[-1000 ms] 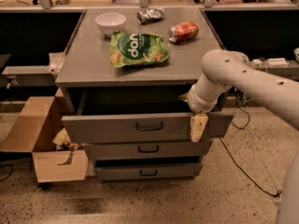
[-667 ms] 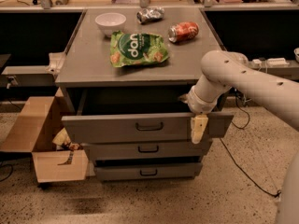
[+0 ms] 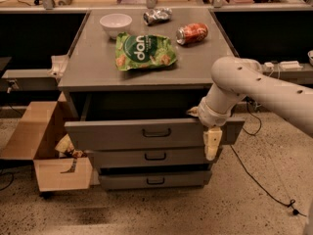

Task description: Open top drawer

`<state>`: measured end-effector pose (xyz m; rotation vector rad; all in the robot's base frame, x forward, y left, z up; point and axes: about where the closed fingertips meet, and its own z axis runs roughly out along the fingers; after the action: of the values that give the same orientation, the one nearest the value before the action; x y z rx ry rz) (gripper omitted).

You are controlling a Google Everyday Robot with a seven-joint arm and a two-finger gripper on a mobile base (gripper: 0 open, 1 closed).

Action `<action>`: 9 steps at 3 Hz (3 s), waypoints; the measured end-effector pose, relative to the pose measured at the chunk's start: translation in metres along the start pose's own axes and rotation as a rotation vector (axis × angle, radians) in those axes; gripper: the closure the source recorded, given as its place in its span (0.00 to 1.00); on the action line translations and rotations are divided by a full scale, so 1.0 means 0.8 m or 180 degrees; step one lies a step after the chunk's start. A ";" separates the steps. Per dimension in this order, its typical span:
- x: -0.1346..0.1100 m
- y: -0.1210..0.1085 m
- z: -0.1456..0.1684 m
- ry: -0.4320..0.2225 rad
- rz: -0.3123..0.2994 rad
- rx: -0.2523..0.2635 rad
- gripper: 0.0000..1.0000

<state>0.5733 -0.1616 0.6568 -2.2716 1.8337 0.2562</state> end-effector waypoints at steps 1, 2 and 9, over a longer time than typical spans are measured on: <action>-0.008 0.031 -0.003 0.0012 -0.0106 -0.0150 0.16; -0.015 0.059 -0.005 -0.0032 -0.0176 -0.0268 0.47; -0.024 0.093 -0.004 -0.0187 -0.0144 -0.0313 0.00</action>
Offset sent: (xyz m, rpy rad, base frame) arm -0.0642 0.0002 0.0104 -0.0093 0.0836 0.1017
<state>0.4967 -0.1594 0.6612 -2.3408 1.7755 0.4096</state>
